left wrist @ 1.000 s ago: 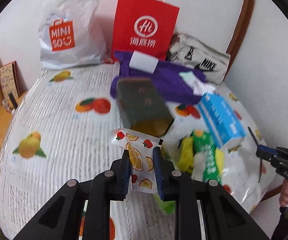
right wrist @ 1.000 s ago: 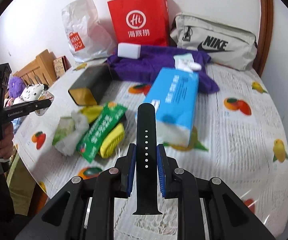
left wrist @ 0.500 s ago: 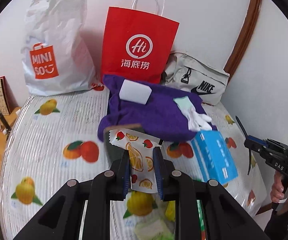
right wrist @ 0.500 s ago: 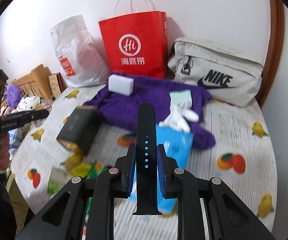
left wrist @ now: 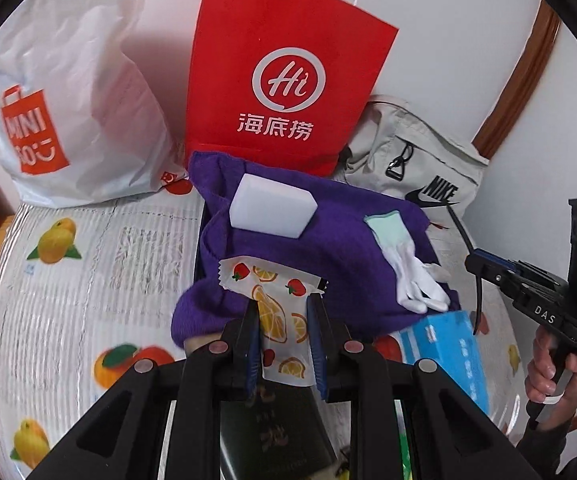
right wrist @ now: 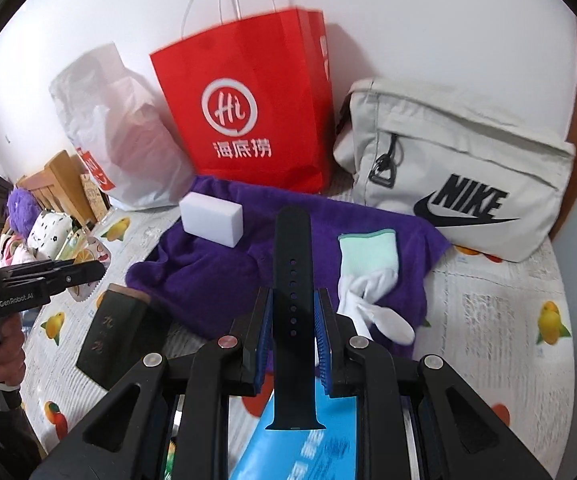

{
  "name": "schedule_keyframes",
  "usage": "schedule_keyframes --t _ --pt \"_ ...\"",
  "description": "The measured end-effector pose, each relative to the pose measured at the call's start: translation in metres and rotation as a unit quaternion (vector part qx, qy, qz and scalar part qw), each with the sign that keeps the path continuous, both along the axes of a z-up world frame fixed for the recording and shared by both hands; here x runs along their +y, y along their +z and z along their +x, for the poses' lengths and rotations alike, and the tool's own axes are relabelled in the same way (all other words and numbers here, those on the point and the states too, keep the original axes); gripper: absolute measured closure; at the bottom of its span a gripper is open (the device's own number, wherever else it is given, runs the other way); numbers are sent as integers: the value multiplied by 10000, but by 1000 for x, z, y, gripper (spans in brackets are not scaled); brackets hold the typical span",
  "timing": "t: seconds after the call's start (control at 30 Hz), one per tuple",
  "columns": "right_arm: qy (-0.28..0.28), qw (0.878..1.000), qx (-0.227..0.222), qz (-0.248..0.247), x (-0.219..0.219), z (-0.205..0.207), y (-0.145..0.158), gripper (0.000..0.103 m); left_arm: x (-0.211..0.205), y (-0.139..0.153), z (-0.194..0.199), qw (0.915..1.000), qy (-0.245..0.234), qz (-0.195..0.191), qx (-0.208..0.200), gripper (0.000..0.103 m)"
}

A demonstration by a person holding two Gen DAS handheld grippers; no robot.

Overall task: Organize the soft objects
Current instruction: 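Carry the strap and the packet in both grippers over the purple towel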

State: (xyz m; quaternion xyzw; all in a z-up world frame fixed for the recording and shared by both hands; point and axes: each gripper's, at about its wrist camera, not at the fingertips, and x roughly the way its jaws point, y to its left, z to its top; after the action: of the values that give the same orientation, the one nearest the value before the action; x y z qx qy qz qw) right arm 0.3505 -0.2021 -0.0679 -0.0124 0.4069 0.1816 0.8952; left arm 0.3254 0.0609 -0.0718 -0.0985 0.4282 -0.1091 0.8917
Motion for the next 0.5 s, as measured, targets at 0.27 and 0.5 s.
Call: schedule_keyframes --t 0.27,0.5 --pt "-11 9994 337 -99 7 49 -27 83 -1 -14 36 9997 -10 -50 230 82" --pt "13 9977 667 -91 19 79 -43 83 -6 -25 66 9987 -83 -97 487 82"
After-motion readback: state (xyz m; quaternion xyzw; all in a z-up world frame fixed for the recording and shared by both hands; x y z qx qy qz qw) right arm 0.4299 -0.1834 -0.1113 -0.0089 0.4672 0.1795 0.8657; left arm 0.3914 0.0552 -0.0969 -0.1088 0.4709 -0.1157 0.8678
